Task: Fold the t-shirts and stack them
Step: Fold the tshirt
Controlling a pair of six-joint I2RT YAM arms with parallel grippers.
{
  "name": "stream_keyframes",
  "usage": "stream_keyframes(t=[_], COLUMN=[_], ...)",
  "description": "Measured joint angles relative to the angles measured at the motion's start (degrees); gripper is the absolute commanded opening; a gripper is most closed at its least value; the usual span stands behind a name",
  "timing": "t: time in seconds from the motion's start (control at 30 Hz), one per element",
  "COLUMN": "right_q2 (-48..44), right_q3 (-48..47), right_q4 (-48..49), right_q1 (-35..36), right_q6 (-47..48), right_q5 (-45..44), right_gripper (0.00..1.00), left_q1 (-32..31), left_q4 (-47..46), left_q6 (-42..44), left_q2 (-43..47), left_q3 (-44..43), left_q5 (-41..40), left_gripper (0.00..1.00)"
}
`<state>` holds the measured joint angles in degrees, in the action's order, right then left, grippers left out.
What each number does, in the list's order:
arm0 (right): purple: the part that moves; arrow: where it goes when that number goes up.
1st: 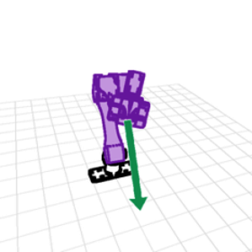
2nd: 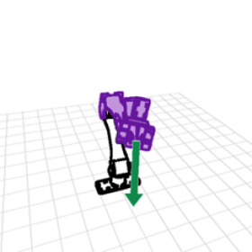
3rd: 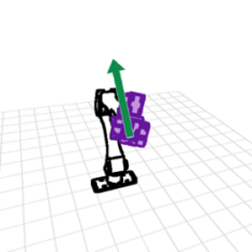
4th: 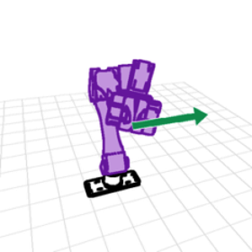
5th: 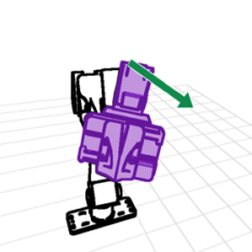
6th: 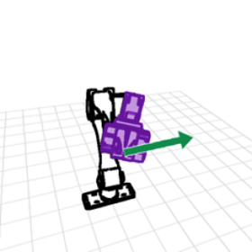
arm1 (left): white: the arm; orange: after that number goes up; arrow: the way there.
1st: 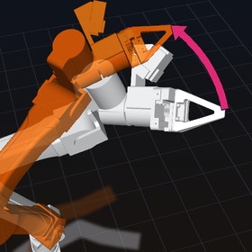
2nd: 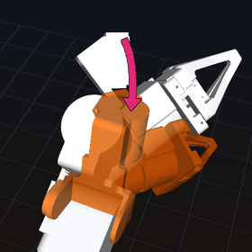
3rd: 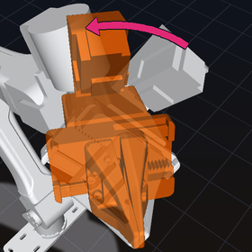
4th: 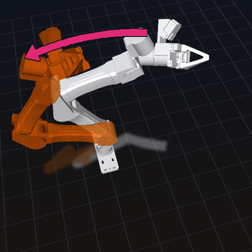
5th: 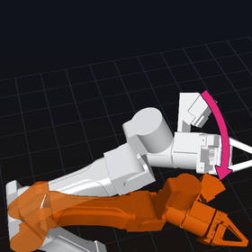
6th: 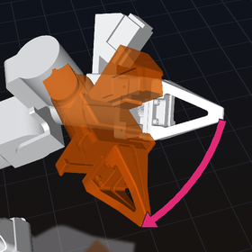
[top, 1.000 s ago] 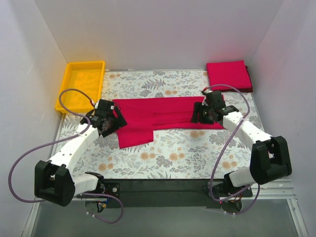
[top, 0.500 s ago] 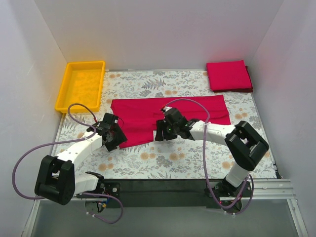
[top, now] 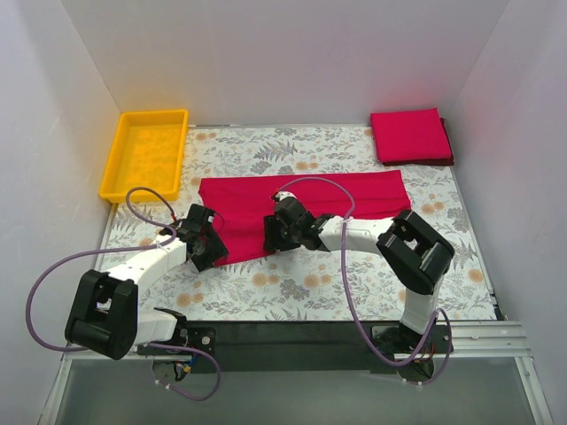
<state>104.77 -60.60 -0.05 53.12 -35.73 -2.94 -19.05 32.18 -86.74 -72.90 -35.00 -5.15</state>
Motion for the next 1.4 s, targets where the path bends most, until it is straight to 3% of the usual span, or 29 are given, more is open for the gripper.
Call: stream_keyframes(t=[0.17, 0.37, 0.4, 0.5, 0.67, 0.83, 1.1, 1.4], right_q2=[1.53, 2.58, 2.6, 2.62, 2.62, 2.62, 6.21, 15.89], right_q3=[-1.4, -2.01, -2.08, -2.1, -3.58, -8.57, -19.98, -30.16], right_q4=[0.68, 0.26, 0.07, -0.44, -2.86, -6.45, -7.5, -8.02], right_q1=[0.39, 0.94, 0.98, 1.07, 0.94, -0.63, -7.15, -13.81], right_q6=[-0.55, -1.53, -1.53, -1.51, -0.24, 1.79, 4.94, 8.26], right_q5=[-0.79, -1.64, -1.73, -2.03, -3.15, -2.91, 0.26, 6.62], right_gripper=[0.49, 0.21, 0.13, 0.01, 0.01, 0.01, 0.01, 0.03], left_q1=[-0.31, -0.66, -0.66, -0.68, -0.74, -0.79, 1.42, 3.21], left_q4=[-0.96, -1.4, -1.44, -1.42, 0.48, 2.03, -1.25, -5.4], left_q6=[-0.22, -0.5, -0.52, -0.5, 0.02, 2.45, 8.41, 13.29], left_q2=[-0.5, -1.14, -1.16, -1.16, -1.22, -4.15, -17.2, -31.41], left_q3=[0.02, 0.26, 0.26, 0.24, -2.23, -13.03, -30.97, -42.73], left_q5=[0.07, 0.55, 0.68, 0.76, 0.22, -2.73, -5.99, -6.03], left_gripper=[0.27, 0.01, 0.0, 0.0, 0.0, 0.0, 0.0, 0.0])
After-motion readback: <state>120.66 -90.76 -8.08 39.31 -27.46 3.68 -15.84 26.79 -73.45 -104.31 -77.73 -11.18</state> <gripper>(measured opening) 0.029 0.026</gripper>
